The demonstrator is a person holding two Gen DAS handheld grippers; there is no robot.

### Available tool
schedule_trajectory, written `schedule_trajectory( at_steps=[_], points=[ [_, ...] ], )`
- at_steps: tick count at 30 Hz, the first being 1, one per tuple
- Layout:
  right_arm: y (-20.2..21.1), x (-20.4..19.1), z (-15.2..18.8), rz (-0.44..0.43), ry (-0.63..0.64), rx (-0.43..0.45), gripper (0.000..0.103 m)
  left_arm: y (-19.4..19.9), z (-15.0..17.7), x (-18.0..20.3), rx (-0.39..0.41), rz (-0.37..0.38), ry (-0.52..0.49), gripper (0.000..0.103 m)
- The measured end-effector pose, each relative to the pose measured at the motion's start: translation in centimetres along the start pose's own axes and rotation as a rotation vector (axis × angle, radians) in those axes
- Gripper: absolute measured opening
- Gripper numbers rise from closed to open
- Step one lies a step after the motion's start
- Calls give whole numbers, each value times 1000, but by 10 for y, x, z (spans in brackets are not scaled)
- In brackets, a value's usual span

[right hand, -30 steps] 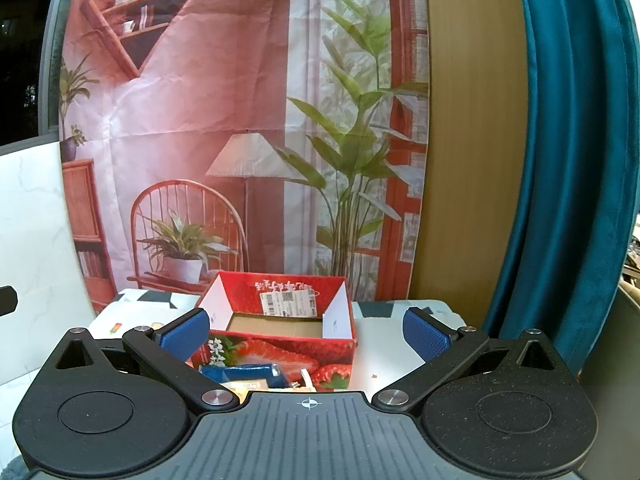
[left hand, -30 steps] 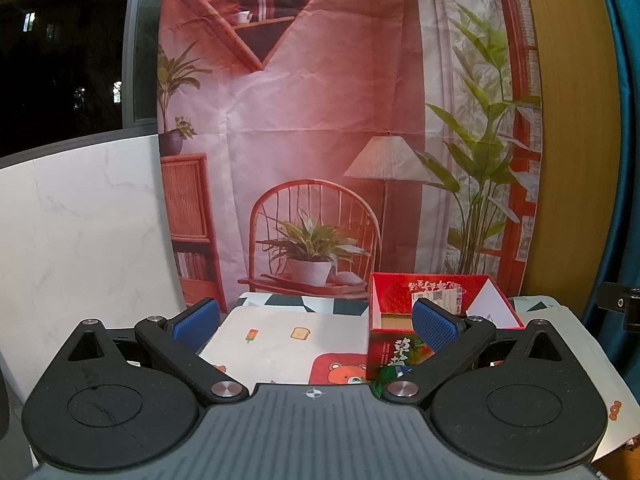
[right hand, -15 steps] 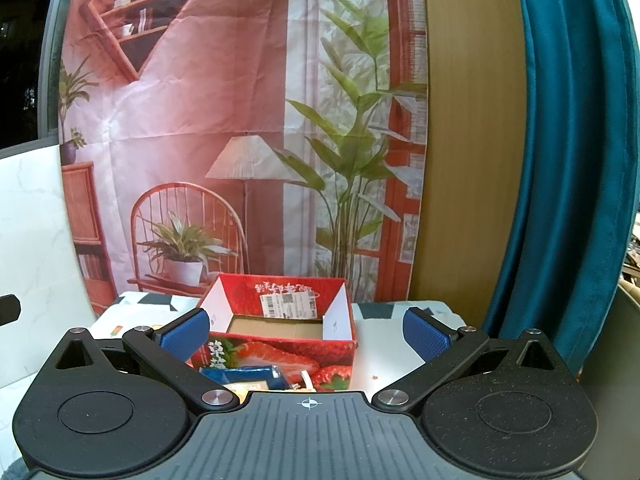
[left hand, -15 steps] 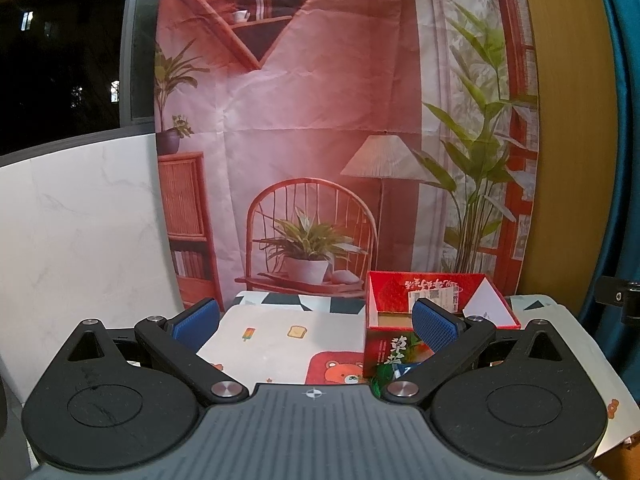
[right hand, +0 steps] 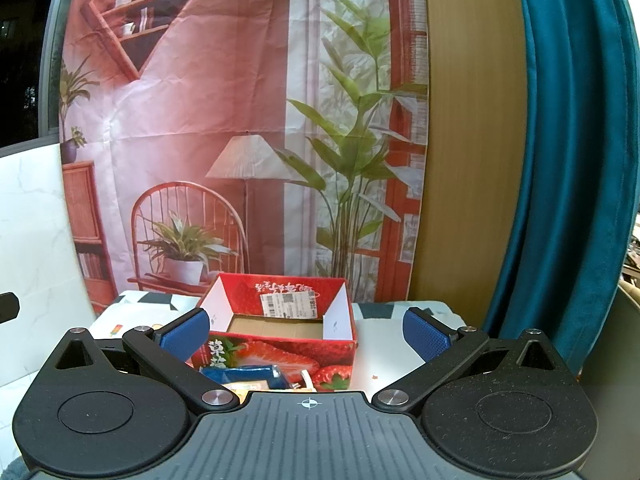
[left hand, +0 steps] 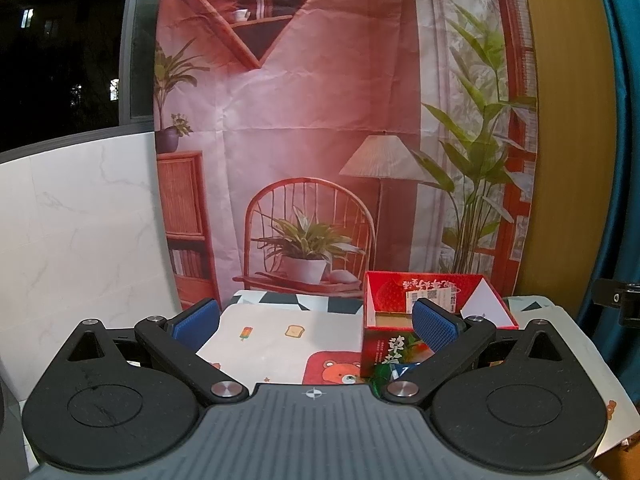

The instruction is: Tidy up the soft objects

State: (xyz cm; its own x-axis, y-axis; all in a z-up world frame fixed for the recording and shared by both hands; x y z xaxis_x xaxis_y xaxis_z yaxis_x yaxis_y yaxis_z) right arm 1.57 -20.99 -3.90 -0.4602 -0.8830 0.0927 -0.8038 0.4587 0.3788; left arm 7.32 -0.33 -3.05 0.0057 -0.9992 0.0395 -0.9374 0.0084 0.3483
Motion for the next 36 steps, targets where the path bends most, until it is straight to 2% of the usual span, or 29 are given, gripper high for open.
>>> schedule_trajectory(
  at_steps=[27,32,36],
  points=[
    [1,-3,3,-15,2,-5,103,-1,4,0,-6,6,7,103],
    [-2,-3,2,-19,-2,-9,103,-7,10,3,-9,16,10,103],
    [-12,-3,8,-56,-15,-22,103,-25,23,7,-35,31,9,103]
  ],
)
Point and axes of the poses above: each gripper's, at about its wrist camera, not at the fingertips, and y roughly against the way its jaws point, x to its right, z to its underside, the point moved 7 cm from there along -y, roughly the way its jaws point, and after that the axes turned 6 degrees about y, right-handed, at the moved point
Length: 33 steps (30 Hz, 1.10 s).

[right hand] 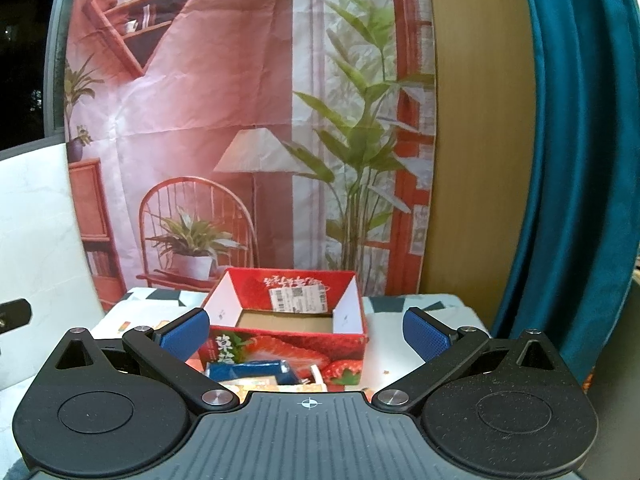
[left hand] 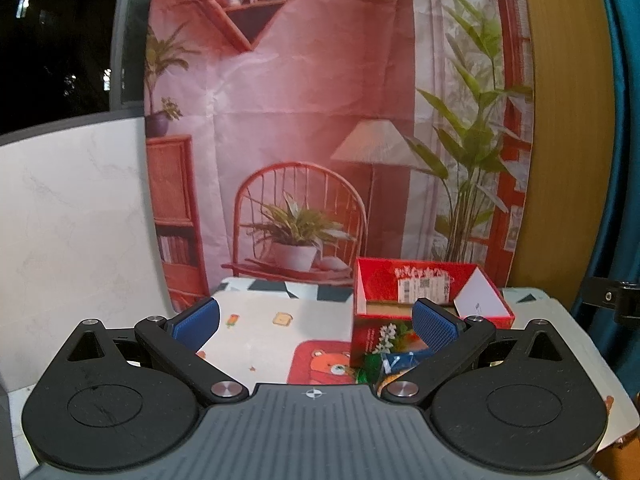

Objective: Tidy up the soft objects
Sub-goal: 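Move both grippers down onto the orange floral pouch on the pile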

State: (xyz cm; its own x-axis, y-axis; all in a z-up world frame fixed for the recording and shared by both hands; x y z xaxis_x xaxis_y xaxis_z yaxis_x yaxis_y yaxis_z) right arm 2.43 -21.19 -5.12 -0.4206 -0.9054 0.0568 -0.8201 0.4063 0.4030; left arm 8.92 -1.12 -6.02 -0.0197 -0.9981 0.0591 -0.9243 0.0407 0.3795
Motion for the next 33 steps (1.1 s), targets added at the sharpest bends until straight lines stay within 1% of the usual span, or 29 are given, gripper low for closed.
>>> schedule_trajectory(
  at_steps=[2,6,8,10,12,13,16,18,20,22,24,25,26,27,29,31,33],
  points=[
    [-11,-1,7,-37,-11,-14,103,-14,8,3,-14,3,-16,103],
    [-43,0,30,-103,-51,-30,103,-46,30,7,-44,-17,-59,103],
    [-60,1,45,-109,-52,-15,103,-65,42,8,-75,-15,-69,103],
    [-76,1,61,-85,-23,-1,103,-83,53,8,-110,-4,-72,103],
    [-94,3,76,-45,-7,-40,103,-98,67,7,-134,12,-62,103],
    [-103,4,84,-43,-13,-63,103,-106,73,8,-149,22,-56,103],
    [-123,8,103,-73,-57,-110,103,-126,90,9,-201,54,-35,102],
    [-132,7,115,-119,-63,-154,103,-138,100,10,-229,76,-13,101],
    [-142,5,128,-163,-66,-200,103,-149,109,9,-257,92,6,97],
    [-149,2,137,-196,-62,-218,103,-158,116,9,-280,107,18,92],
    [-157,0,145,-206,-55,-235,103,-166,123,11,-305,117,25,87],
    [-160,1,149,-211,-51,-242,102,-170,126,12,-314,125,26,82],
    [-162,1,152,-220,-49,-243,101,-172,129,14,-324,136,29,78],
    [-166,1,155,-228,-46,-248,99,-174,131,15,-333,146,33,77],
    [-175,2,162,-235,-41,-270,86,-178,134,18,-346,165,41,70],
    [-185,4,169,-231,-47,-296,78,-185,138,22,-363,179,44,66],
    [-195,7,176,-231,-62,-321,77,-190,141,29,-386,196,48,64]
  ],
)
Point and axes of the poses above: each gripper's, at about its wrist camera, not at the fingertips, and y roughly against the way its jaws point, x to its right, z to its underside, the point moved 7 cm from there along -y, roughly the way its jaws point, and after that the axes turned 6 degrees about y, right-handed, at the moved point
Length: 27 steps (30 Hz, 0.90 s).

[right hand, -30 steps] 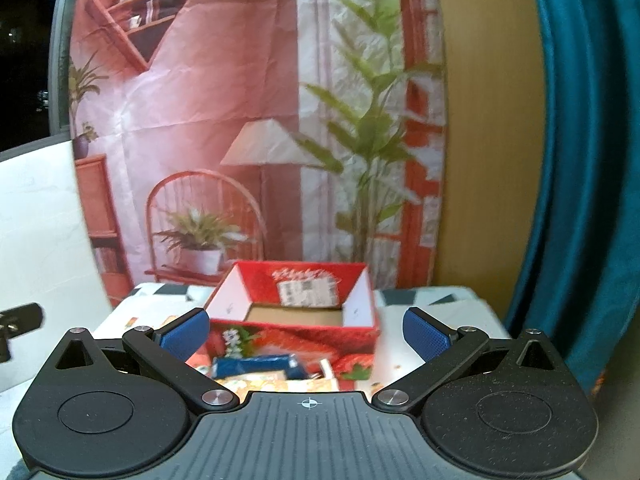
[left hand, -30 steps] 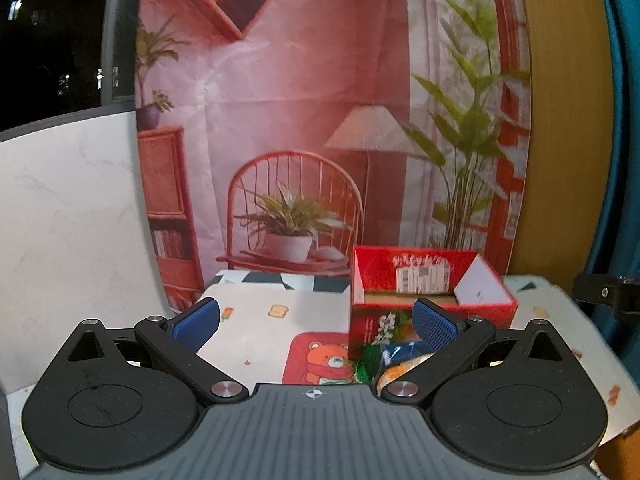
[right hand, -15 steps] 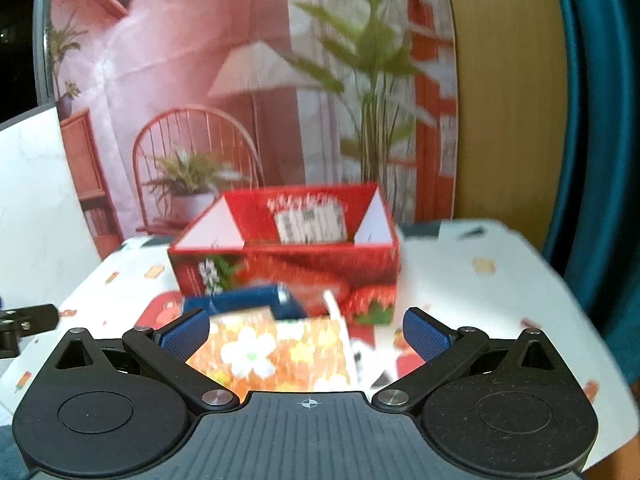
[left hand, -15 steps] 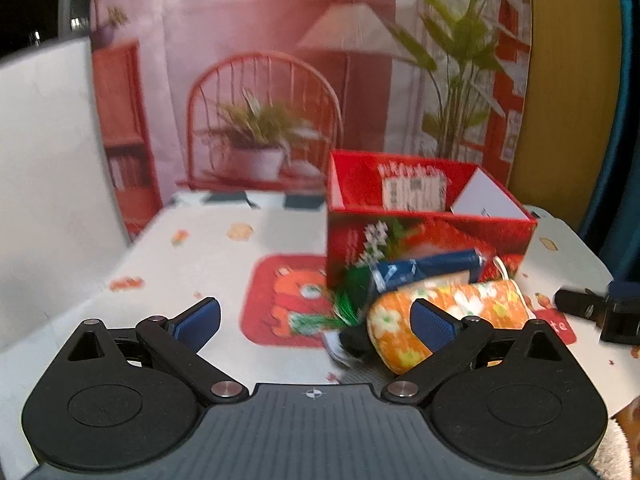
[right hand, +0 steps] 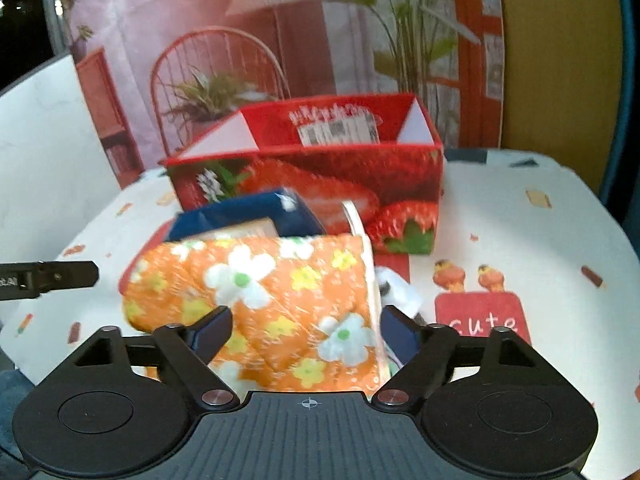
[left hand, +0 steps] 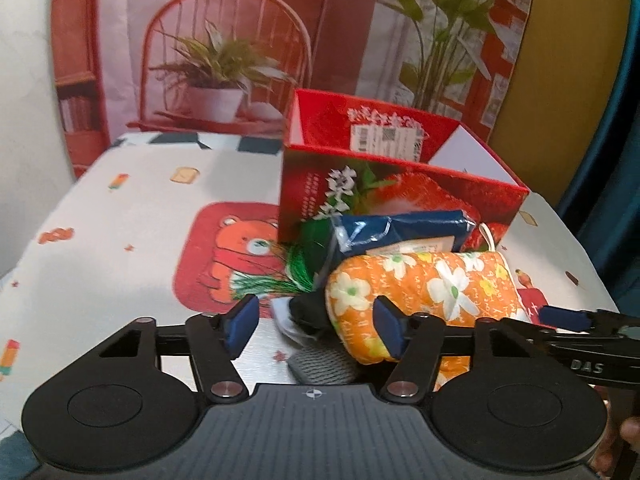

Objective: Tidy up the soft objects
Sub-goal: 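Move both grippers down onto the orange floral pouch on the pile, then close both grippers on the orange floral pouch and lift it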

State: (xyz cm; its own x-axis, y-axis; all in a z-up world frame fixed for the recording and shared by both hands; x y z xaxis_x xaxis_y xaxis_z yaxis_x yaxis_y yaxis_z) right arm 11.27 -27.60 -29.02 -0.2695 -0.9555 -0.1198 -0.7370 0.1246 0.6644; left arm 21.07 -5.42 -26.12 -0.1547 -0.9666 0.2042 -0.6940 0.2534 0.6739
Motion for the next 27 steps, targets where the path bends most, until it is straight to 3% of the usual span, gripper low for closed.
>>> schedule_trajectory(
  at_steps=[12,16,24,27],
  points=[
    [-32,3,3,-39,22,-60,73,-42,2,12,-97,64,33,61],
    [-39,5,2,-50,23,-75,73,-48,4,15,-128,104,44,48],
    [-47,7,2,-75,2,-94,76,-51,7,17,-146,131,69,36],
    [-46,5,1,-84,9,-96,72,-50,7,18,-145,133,63,34]
  ],
)
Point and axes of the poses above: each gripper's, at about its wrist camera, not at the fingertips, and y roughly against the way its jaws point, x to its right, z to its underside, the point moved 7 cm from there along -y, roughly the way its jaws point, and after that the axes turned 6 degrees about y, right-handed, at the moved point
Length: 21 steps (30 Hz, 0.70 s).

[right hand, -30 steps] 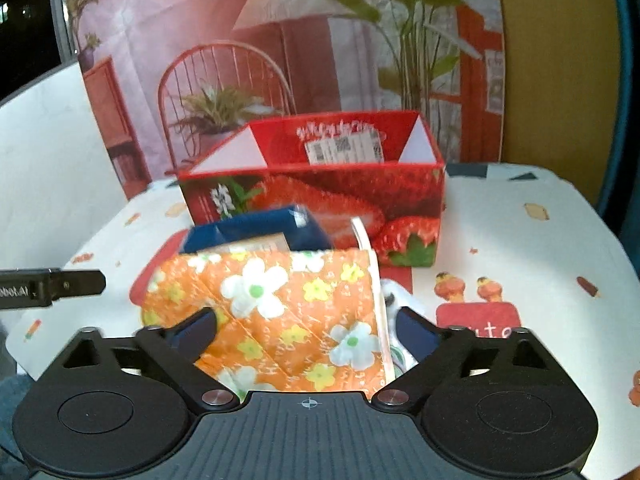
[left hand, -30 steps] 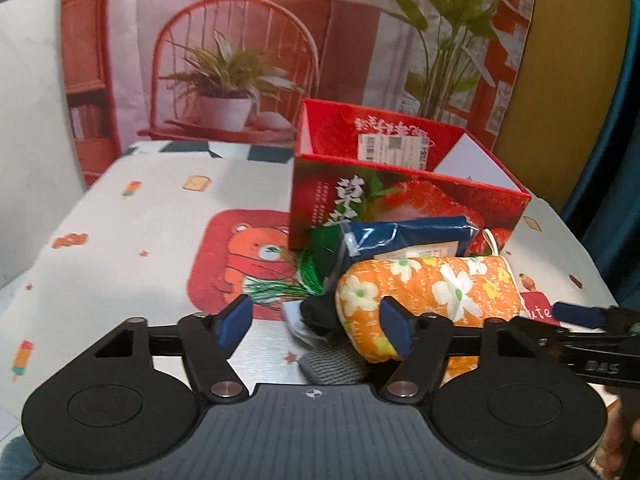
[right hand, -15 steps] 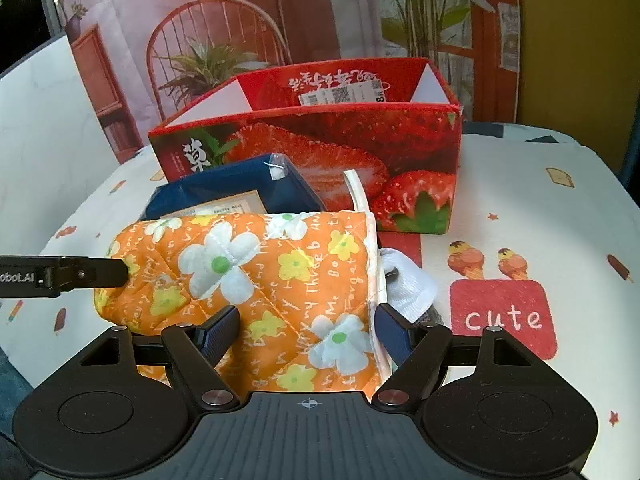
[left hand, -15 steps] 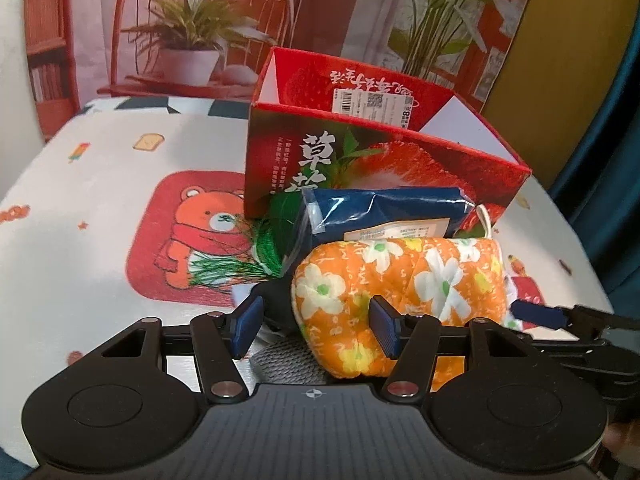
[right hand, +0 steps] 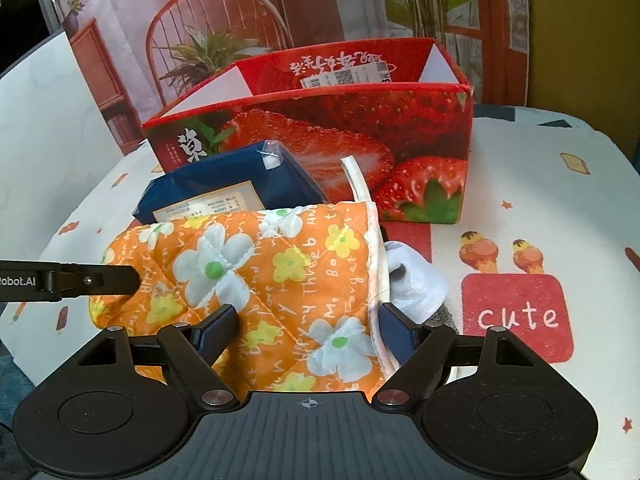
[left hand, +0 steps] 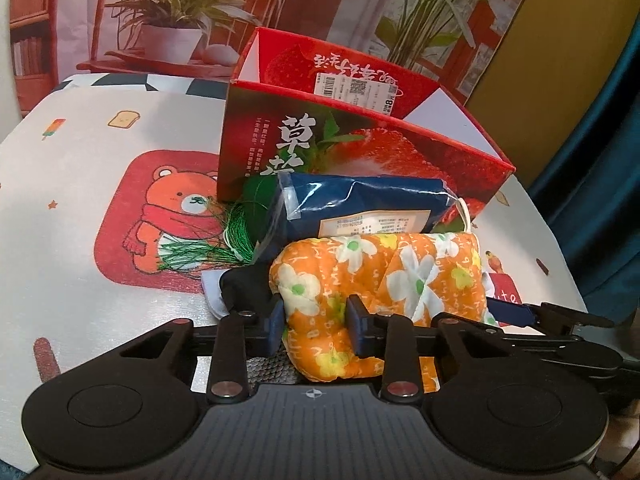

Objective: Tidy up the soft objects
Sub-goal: 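Close both grippers on the orange floral pouch and lift it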

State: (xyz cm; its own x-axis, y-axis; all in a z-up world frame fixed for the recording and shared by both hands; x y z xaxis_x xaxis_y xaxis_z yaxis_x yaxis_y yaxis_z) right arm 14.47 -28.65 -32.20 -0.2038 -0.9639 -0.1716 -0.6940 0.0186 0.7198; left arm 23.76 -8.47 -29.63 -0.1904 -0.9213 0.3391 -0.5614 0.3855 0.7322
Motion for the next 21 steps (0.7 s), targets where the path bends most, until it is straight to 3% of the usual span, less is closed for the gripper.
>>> schedule_trajectory(
  at_steps=[7,10,14,21],
  points=[
    [9,-9,-5,-29,21,10,56,-1,2,-3,-14,-10,6,34],
    [12,-13,-7,-37,33,15,49,2,2,-5,-4,-11,0,26],
    [23,-17,-13,-64,41,51,36,12,-2,-6,32,6,14,23],
    [48,-29,-36,-117,89,122,29,43,-27,-2,143,18,-11,22]
  ],
)
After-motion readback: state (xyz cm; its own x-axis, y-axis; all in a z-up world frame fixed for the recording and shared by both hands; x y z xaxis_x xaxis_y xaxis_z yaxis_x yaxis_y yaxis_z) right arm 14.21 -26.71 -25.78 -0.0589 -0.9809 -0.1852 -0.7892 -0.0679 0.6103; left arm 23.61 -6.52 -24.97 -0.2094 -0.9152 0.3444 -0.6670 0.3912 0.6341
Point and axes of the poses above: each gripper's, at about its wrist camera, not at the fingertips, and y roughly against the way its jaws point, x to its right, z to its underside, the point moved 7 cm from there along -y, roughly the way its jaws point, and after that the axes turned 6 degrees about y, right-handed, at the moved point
